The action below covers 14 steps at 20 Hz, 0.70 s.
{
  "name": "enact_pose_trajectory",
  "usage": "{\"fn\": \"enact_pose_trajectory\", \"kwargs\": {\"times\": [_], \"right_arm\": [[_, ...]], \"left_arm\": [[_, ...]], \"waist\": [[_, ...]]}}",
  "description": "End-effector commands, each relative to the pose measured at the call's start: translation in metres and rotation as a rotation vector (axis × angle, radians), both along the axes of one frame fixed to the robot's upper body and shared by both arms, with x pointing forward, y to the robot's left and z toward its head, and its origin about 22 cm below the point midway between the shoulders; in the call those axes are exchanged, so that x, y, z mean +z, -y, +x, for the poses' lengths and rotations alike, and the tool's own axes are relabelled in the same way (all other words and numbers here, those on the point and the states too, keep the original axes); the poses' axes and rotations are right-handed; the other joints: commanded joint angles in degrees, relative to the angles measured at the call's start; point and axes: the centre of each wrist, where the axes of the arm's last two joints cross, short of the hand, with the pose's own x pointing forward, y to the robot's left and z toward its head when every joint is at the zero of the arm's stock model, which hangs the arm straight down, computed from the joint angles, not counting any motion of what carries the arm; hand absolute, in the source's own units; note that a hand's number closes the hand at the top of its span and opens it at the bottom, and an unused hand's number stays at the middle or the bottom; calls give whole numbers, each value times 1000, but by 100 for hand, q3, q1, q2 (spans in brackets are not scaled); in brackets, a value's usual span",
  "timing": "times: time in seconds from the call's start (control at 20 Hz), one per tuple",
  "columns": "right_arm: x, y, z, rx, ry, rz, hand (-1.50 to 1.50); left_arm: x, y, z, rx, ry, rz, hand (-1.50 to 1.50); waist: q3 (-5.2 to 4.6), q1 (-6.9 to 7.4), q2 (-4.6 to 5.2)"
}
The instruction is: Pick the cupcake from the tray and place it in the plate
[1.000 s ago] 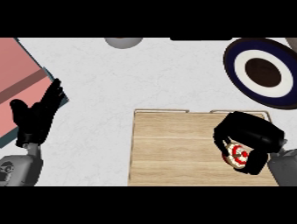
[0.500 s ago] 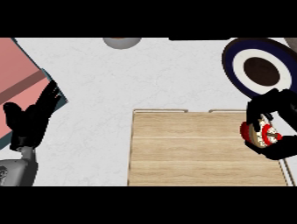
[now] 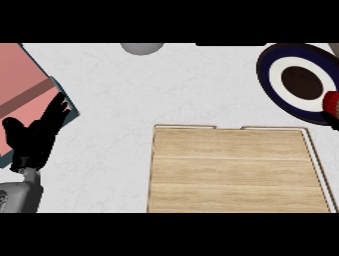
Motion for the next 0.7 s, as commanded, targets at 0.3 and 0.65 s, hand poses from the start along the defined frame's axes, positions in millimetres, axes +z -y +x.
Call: {"fn": "enact_pose_trajectory", "kwargs": {"times": [0.3, 0.65], "right_arm": [[-10, 56, 59, -177, -96, 95, 150], [-43, 107, 63, -210, -122, 28, 150]], "left_arm": [[-4, 13, 5, -9, -1, 3, 0], [8, 15, 16, -32, 28, 2, 0]], "waist": [[5, 106, 32], [14, 194, 80]]}}
